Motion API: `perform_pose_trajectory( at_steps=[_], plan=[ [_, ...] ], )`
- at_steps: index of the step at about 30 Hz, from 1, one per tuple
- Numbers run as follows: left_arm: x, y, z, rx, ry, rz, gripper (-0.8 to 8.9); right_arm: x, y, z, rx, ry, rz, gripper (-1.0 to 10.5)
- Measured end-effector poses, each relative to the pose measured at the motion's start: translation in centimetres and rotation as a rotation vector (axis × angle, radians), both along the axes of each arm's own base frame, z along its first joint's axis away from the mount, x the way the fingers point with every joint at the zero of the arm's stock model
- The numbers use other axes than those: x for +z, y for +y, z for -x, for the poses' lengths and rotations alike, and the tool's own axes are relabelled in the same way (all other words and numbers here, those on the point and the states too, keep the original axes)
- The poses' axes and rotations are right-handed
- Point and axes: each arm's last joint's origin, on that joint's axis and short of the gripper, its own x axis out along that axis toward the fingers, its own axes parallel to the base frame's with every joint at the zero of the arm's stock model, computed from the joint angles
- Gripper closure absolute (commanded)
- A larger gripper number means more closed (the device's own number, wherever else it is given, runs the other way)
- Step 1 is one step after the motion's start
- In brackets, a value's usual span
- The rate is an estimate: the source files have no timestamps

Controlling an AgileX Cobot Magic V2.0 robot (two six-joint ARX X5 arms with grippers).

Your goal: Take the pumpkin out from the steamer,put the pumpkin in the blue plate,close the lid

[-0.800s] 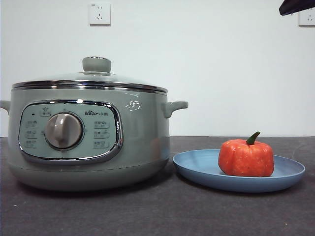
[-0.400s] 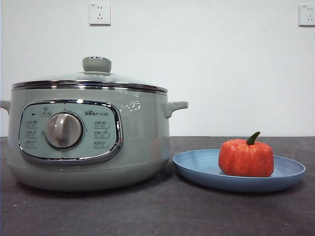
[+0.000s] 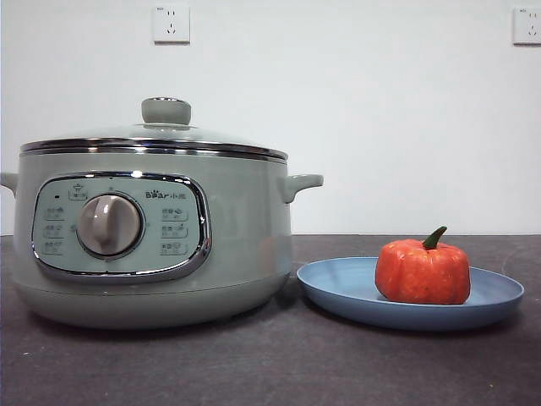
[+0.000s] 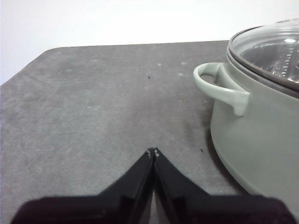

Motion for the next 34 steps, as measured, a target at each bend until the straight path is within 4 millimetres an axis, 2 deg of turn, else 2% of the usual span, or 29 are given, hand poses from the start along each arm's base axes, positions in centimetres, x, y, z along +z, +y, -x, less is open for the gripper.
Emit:
perform_pose_trajectory(
  at_steps=[8,34],
  plan=[
    [0.0,0.0,0.0,0.000,0.000,0.000,8.17,-1.7,0.0,0.0,0.000,0.026,0.002,9.6],
    [0.0,0.0,0.0,0.000,0.000,0.000,8.16,-2.1,0.0,0.0,-0.006,0.073,-0.017,9.6]
  ],
)
